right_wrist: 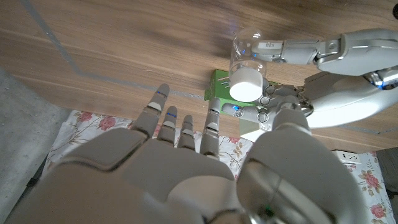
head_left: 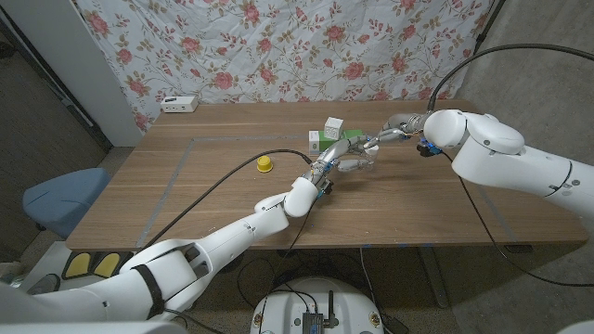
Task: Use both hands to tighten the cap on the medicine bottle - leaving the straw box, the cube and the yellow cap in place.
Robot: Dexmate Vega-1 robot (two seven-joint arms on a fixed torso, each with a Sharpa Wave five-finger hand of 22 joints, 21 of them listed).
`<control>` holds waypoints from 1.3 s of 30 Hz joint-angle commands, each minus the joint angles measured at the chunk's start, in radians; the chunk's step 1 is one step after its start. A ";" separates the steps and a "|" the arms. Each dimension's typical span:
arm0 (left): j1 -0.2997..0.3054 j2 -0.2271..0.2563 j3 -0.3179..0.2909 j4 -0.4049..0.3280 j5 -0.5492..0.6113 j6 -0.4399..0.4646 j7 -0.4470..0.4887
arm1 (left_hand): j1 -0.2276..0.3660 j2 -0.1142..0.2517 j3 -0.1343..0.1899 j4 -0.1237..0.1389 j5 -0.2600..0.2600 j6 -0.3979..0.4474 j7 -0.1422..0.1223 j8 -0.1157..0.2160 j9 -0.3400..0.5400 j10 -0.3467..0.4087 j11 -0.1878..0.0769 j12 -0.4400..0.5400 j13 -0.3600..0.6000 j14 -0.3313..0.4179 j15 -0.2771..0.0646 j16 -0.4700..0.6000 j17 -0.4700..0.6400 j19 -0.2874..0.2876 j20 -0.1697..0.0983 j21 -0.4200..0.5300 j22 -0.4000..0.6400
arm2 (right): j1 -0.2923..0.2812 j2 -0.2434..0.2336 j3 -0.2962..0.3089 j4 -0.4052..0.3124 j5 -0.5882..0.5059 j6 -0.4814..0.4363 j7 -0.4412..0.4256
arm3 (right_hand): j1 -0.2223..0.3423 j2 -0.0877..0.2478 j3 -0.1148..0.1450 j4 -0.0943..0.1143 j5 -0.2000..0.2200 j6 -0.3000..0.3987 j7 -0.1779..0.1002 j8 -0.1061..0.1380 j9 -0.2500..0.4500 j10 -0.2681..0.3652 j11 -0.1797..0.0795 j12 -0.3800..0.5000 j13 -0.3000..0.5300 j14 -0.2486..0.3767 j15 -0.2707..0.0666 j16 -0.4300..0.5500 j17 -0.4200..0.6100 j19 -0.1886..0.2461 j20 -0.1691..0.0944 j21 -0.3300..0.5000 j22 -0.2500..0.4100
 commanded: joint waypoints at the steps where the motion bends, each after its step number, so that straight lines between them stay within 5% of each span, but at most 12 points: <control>1: -0.026 -0.023 0.011 0.072 0.010 -0.063 0.034 | 0.002 0.004 0.008 0.002 0.005 0.008 -0.002 0.006 0.003 0.042 -0.030 0.004 0.005 -0.007 -0.087 0.002 0.005 0.006 -0.004 0.007 0.003 | -0.016 -0.018 0.051 -0.008 0.052 0.050 -0.010 | 0.031 0.008 0.014 -0.013 0.013 -0.008 -0.011 -0.008 0.001 -0.008 0.000 0.007 0.006 -0.008 0.004 -0.001 0.003 0.001 0.009 0.002 0.001; 10: -0.044 -0.046 0.021 0.134 0.029 -0.114 0.086 | -0.005 0.003 0.006 0.006 0.006 0.010 -0.004 0.006 0.003 0.043 -0.029 0.004 0.005 -0.014 -0.088 0.000 0.004 0.012 -0.007 0.009 0.003 | -0.011 -0.015 0.056 0.000 0.056 0.061 -0.009 | 0.115 0.016 0.053 -0.035 0.039 -0.020 -0.040 -0.015 -0.006 -0.011 0.000 0.013 0.006 -0.001 0.001 0.006 0.002 0.019 0.017 0.008 0.000; 18: -0.057 -0.063 0.030 0.179 0.036 -0.149 0.120 | -0.007 0.001 0.006 0.006 0.006 0.014 -0.004 0.007 0.003 0.046 -0.027 0.004 0.005 -0.019 -0.090 -0.001 0.004 0.016 -0.013 0.010 0.003 | -0.022 -0.014 0.062 0.007 0.048 0.075 -0.030 | 0.204 -0.006 0.082 -0.038 0.046 0.029 -0.063 0.006 -0.009 0.016 0.001 0.025 0.006 0.028 -0.013 0.015 0.000 0.055 0.017 0.014 0.000; 39: -0.069 -0.074 0.040 0.216 0.036 -0.178 0.144 | -0.013 0.001 0.005 0.009 0.007 0.020 -0.004 0.007 0.002 0.050 -0.027 0.004 0.005 -0.024 -0.090 0.001 0.004 0.019 -0.016 0.009 0.002 | -0.042 0.010 0.025 0.004 -0.043 0.056 -0.072 | 0.282 -0.037 0.100 -0.029 0.039 0.128 -0.091 0.048 -0.006 0.065 -0.010 0.036 0.007 0.075 -0.041 0.025 -0.001 0.107 0.000 0.018 0.001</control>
